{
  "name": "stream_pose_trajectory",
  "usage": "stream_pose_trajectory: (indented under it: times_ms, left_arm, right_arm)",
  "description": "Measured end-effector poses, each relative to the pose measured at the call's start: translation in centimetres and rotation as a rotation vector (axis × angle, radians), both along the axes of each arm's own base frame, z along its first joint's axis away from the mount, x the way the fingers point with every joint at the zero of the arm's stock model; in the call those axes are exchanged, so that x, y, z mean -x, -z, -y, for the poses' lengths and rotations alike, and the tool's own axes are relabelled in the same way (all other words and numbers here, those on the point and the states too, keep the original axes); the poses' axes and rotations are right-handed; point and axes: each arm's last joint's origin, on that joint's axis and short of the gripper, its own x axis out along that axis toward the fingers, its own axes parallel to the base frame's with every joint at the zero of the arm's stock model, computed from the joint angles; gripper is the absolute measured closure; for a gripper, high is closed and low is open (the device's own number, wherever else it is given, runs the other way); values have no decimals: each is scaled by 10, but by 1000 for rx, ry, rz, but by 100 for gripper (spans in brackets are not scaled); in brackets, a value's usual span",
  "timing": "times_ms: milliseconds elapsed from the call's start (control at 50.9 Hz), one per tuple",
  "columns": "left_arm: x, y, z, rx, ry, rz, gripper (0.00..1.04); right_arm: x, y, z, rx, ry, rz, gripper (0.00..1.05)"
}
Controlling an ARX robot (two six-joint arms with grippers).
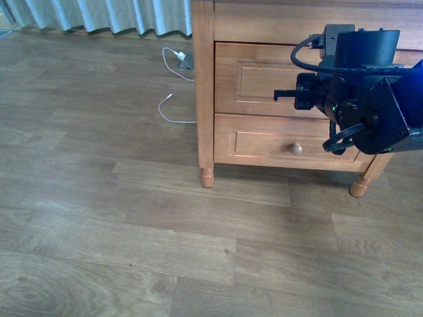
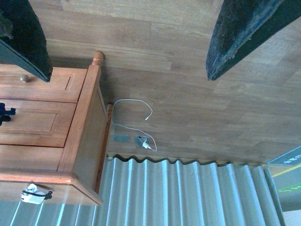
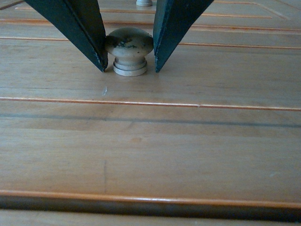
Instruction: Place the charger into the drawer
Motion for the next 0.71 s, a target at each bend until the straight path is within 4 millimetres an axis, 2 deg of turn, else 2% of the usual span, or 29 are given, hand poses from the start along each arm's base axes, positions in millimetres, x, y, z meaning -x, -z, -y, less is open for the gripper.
stream_pose_trajectory:
  times_ms: [412, 589, 707]
  left_arm:
    - [0, 0, 0, 0, 0, 0, 6]
    - [0, 0, 0, 0, 0, 0, 6]
    - [0, 0, 0, 0, 0, 0, 6]
  right_arm:
    - [5, 1, 5, -4, -6, -19, 82]
    - [15, -1, 11, -24, -8, -38, 82]
    - [30, -3, 14, -41, -7, -64, 82]
